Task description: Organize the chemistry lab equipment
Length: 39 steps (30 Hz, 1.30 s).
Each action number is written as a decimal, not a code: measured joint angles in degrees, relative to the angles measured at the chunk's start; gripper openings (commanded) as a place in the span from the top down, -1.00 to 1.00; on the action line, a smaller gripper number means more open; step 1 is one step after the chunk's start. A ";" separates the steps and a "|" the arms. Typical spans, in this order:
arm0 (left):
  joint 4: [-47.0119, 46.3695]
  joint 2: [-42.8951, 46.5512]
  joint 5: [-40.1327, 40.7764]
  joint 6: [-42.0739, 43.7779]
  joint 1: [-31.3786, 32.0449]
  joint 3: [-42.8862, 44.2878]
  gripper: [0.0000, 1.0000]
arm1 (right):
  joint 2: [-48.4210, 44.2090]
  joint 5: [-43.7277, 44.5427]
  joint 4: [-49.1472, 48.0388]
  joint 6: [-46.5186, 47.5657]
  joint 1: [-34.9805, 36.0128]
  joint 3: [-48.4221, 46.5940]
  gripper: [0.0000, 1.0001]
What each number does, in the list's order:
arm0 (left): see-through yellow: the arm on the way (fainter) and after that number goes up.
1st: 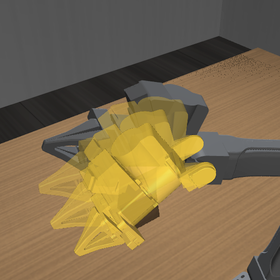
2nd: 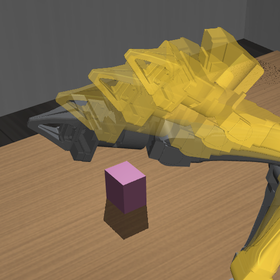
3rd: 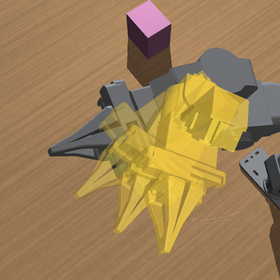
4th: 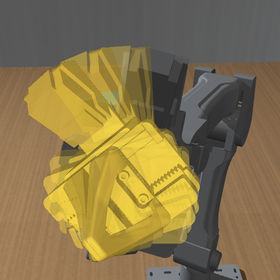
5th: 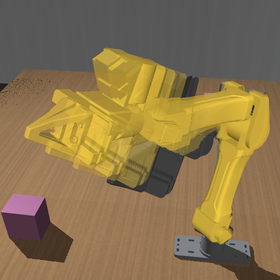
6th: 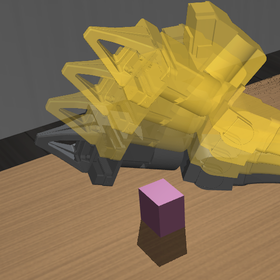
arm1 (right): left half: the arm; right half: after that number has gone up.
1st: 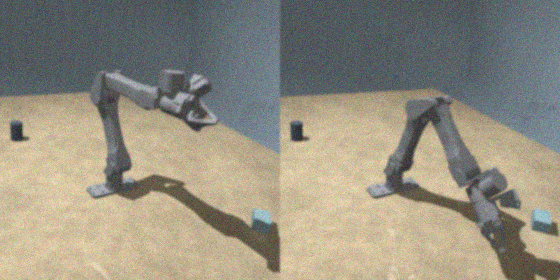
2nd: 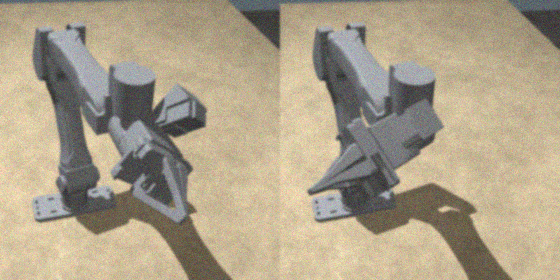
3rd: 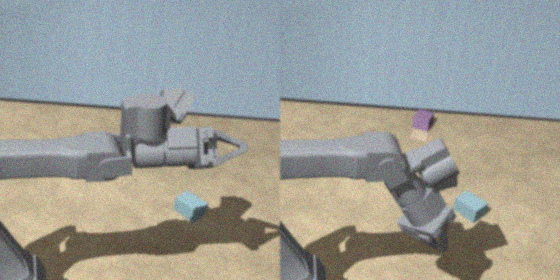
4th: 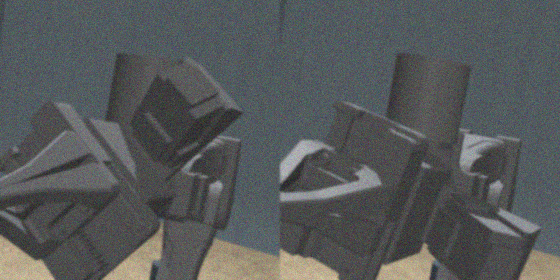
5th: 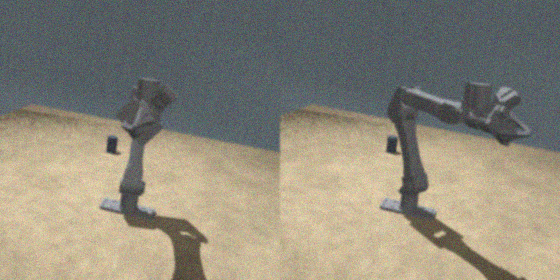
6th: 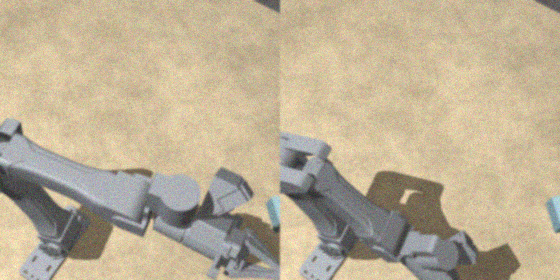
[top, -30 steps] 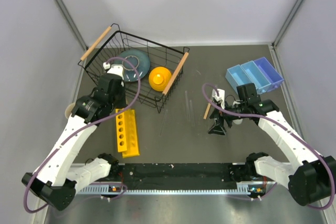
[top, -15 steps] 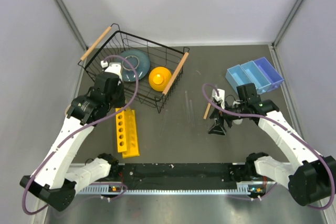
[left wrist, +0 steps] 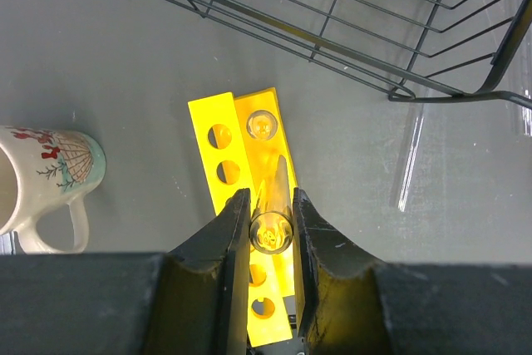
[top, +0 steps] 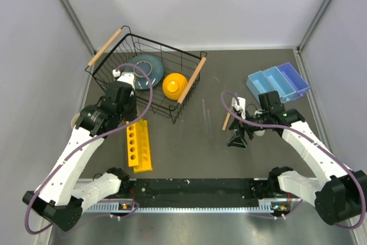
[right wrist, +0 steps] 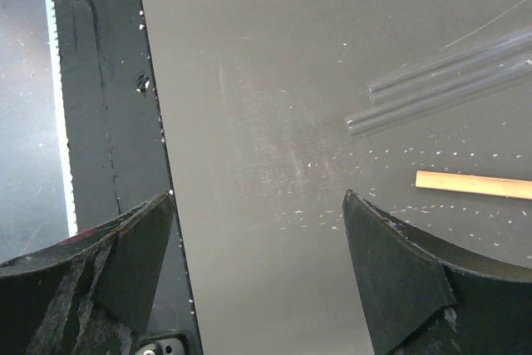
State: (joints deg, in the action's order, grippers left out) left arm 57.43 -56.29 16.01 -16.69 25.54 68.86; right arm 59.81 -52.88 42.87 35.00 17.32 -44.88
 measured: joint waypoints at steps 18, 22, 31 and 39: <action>-8.52 -0.26 -0.09 1.64 0.00 -11.69 0.44 | 0.00 -0.22 0.00 0.00 -0.26 0.00 -0.67; -10.29 -0.22 -0.07 1.70 0.00 -13.09 -0.01 | 0.00 -0.24 0.00 0.00 -0.26 0.00 -0.67; -8.87 2.60 0.83 0.50 0.00 -12.28 -0.94 | 0.04 1.95 0.00 -0.11 -0.26 -0.02 -0.68; -7.21 13.86 1.25 0.11 -0.02 -8.17 -0.98 | 4.81 15.43 -0.07 -4.15 -0.26 -6.56 -0.75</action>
State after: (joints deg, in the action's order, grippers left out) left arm 50.22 -42.44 17.26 -16.58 25.52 60.69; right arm 64.62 -37.45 42.81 30.85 17.06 -51.44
